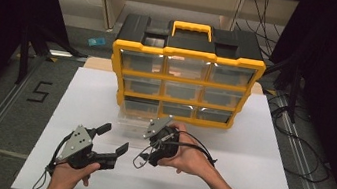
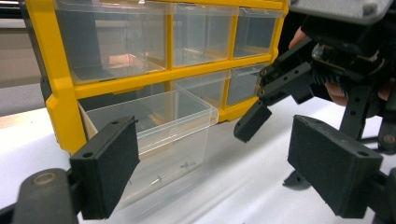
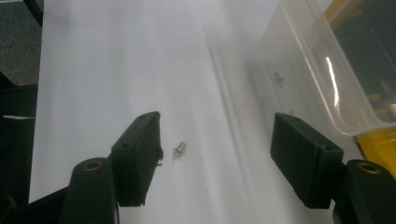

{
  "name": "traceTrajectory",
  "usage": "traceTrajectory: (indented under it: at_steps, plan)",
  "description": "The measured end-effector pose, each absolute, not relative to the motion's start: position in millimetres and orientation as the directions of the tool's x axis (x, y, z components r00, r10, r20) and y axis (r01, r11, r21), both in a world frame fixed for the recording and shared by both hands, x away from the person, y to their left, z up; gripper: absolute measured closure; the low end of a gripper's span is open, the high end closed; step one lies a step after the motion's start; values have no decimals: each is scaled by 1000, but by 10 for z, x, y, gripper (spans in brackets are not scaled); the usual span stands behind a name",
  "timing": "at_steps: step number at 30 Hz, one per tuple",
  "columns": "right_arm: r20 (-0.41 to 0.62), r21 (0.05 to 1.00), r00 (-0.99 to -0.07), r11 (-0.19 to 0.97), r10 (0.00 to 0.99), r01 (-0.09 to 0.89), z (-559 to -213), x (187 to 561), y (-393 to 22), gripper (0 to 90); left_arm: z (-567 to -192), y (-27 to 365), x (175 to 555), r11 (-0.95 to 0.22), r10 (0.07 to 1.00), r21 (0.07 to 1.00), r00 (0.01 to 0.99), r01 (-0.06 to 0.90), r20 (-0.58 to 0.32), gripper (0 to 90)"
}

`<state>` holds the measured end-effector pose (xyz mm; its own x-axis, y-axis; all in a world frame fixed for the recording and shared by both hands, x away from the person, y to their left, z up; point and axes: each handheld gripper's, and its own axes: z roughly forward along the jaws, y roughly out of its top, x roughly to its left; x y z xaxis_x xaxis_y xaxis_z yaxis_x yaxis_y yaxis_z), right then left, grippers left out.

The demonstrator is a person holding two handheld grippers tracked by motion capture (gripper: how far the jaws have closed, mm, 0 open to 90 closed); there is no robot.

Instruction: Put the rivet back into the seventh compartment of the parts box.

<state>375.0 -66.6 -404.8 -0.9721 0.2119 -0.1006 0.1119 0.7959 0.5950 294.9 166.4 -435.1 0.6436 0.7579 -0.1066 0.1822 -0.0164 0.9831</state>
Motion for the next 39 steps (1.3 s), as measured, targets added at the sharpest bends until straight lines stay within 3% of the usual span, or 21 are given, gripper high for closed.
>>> traceTrajectory:
  at_steps: [22,39]
  plan:
    - [-79,510,-980,852,182,117,-4351,3763,-512,322,-4336,1689,2940,-14,773,983,625,182,-105,161]
    - [-35,413,-981,896,193,162,-4638,3789,-337,408,-4333,1698,2939,-13,776,983,622,183,-106,160]
